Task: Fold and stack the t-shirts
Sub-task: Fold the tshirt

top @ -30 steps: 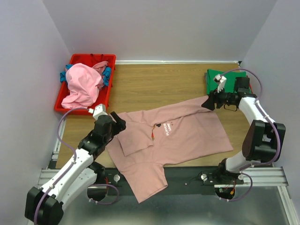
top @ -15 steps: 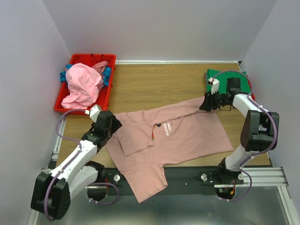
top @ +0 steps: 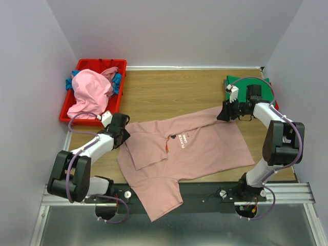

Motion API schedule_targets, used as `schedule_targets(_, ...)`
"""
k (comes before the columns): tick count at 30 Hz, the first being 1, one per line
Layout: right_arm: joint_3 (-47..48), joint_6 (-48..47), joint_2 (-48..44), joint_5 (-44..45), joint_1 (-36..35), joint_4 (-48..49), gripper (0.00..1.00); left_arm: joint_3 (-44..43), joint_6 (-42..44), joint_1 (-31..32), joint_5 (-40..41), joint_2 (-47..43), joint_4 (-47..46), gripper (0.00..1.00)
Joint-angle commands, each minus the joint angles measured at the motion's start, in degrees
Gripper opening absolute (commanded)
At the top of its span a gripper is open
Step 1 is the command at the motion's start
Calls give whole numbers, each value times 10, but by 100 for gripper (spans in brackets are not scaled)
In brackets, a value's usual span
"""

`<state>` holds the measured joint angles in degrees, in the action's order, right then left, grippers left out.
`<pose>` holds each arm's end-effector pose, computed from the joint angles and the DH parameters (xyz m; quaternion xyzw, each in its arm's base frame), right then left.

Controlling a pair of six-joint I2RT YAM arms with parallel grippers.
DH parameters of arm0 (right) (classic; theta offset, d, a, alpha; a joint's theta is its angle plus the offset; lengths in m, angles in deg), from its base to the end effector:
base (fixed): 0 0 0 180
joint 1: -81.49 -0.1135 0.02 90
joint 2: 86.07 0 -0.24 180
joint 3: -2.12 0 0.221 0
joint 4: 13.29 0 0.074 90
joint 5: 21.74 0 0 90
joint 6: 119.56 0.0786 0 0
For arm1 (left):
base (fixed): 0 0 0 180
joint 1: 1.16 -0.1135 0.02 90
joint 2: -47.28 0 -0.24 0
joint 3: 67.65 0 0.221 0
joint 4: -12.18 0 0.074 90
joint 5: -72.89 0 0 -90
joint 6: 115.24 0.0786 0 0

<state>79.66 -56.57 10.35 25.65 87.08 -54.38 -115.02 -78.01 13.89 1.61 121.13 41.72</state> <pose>0.3256 0.0216 0.1663 -0.2597 0.8667 0.2691 0.3302 0.2325 -0.0364 0.1224 -0.3500 0.8776 -0.0318 0.3261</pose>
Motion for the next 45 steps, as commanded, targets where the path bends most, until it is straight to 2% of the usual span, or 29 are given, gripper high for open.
schedule_targets(1,4,5,-5,12,-1,6,48,-13,-16,-6,17,37,60,40)
schedule_targets(5,2,5,-15,10,-1,6,48,-14,-68,-28,38,-1,117,36)
schedule_targets(7,3,5,-18,10,-1,6,48,0,-78,-53,36,-51,128,34)
schedule_targets(11,4,7,-18,11,-1,5,48,-1,-78,-80,22,-138,146,31)
schedule_targets(16,13,12,-2,5,-1,4,48,-16,-56,-98,2,-164,167,29)
schedule_targets(18,19,11,8,8,-8,5,48,-22,-25,-98,-29,-173,143,29)
schedule_targets(19,26,12,11,11,-13,5,48,-21,18,-99,-45,-175,109,31)
schedule_targets(21,37,18,28,29,-22,4,47,-16,65,-99,-118,-180,66,33)
schedule_targets(22,52,22,37,37,-24,5,47,-13,88,-98,-146,-180,44,38)
schedule_targets(23,58,31,43,51,-25,5,44,-7,126,-98,-208,-180,6,41)
schedule_targets(26,84,41,67,72,-25,5,42,10,148,-98,-264,-182,-49,47)
schedule_targets(31,95,49,85,67,-25,6,40,8,131,-98,-231,-125,-30,48)
schedule_targets(35,90,50,86,65,-25,5,40,-35,112,-97,-143,-49,34,48)
schedule_targets(42,87,50,83,66,-25,6,40,-42,94,-89,-114,23,45,47)
schedule_targets(44,88,52,84,64,-25,6,40,-54,80,-85,-97,47,72,45)
schedule_targets(45,88,52,83,63,-25,6,40,-57,79,-85,-97,58,78,39)
